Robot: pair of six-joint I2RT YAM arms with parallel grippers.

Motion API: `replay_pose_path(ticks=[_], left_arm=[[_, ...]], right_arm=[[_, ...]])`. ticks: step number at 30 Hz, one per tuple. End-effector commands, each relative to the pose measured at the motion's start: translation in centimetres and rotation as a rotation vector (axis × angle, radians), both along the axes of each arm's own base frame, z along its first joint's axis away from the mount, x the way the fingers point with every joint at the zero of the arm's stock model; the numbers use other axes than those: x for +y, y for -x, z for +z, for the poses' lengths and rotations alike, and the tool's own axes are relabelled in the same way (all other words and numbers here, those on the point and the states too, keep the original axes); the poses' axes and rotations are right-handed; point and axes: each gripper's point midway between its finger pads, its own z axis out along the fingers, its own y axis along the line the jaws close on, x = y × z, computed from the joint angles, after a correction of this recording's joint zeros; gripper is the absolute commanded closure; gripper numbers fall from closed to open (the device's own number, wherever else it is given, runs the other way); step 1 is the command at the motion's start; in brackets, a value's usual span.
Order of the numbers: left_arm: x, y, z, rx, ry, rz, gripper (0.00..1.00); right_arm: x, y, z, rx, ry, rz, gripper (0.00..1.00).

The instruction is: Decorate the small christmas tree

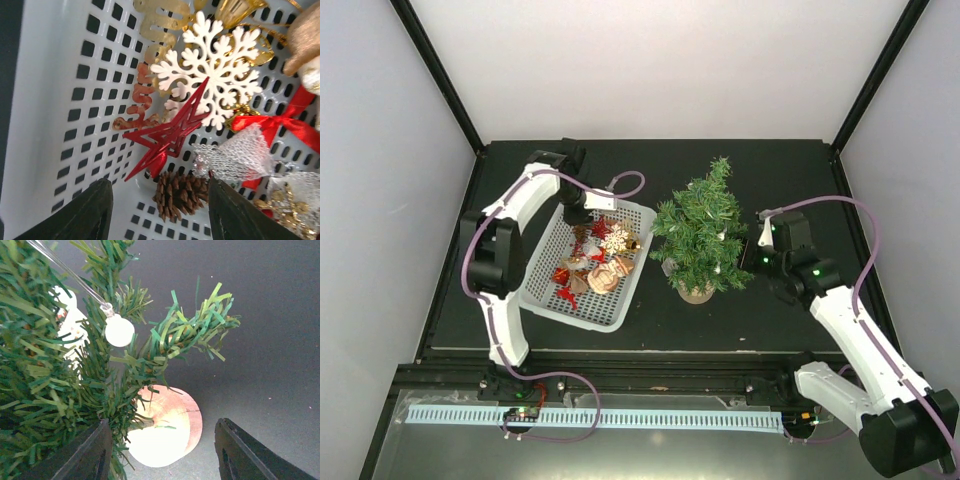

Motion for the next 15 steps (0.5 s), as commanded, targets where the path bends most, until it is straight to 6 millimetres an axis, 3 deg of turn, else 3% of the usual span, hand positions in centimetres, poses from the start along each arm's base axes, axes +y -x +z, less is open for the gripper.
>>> replay_pose_path(ticks=[1, 10, 15], left_arm=[[-0.1, -1.4, -2.2, -0.046, -0.099, -0.057, 0.47], [-0.9, -2.7, -4.5, -0.054, -0.143, -0.066, 0.46], [-1.4, -2.6, -4.6, -0.041, -0.122, -0.061, 0.59]], right_arm=[[0.5, -0.3, -0.4, -0.008, -0.025, 0.008, 0.43], [0.8, -0.4, -1.3, -0.003, -0.029, 0.024, 0.43], [0.8, -0.3, -1.7, 0.004, -0.031, 0.026, 0.43]])
